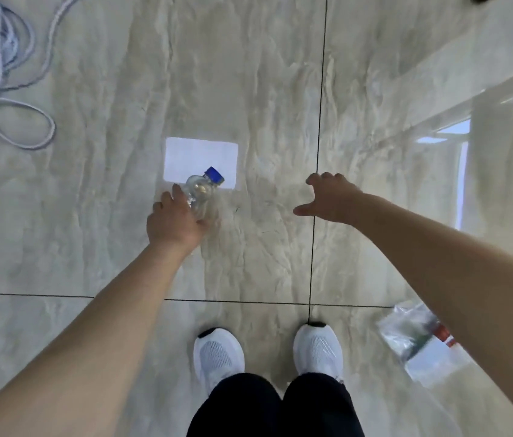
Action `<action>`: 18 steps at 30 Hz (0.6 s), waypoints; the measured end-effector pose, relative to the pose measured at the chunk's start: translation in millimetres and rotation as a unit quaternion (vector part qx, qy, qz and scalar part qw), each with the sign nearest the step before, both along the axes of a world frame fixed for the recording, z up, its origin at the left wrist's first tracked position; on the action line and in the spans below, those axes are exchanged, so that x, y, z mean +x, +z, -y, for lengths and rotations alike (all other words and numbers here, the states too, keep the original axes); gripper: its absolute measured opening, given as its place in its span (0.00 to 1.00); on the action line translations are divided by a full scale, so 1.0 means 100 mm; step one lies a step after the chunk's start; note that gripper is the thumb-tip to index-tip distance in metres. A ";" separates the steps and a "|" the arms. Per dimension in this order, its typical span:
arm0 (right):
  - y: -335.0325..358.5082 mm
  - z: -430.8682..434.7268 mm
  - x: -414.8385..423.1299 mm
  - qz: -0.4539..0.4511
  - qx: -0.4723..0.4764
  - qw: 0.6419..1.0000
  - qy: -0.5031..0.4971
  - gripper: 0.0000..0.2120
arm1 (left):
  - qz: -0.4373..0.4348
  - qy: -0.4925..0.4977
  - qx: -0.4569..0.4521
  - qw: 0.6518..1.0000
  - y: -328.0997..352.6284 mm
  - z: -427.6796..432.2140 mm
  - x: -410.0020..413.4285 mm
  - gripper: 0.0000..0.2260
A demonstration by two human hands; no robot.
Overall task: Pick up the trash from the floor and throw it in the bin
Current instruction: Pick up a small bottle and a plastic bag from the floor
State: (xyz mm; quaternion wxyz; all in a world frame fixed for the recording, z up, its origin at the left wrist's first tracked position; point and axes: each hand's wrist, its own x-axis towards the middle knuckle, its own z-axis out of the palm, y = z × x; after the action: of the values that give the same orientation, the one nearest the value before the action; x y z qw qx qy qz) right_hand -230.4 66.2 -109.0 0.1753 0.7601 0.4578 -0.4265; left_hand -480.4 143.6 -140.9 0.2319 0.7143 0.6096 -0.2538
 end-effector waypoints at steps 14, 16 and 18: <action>0.03 1.13 0.24 -0.047 0.028 0.959 -0.278 0.36 | 0.050 0.001 -0.048 0.998 0.22 0.53 0.78 0.22; 0.21 1.44 0.29 -0.040 0.018 0.948 -0.316 0.36 | 0.075 -0.042 -0.054 0.995 0.45 0.73 1.04 0.22; 0.33 1.73 0.33 -0.025 0.017 0.938 -0.346 0.36 | 0.101 -0.072 -0.055 0.991 0.63 0.89 1.29 0.22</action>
State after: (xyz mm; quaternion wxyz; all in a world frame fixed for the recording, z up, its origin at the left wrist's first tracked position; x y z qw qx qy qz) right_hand -196.9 -106.6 -76.2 -0.0077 0.8636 0.1784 -0.4715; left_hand -351.6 54.2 -78.4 0.3124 0.7646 0.5150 -0.2291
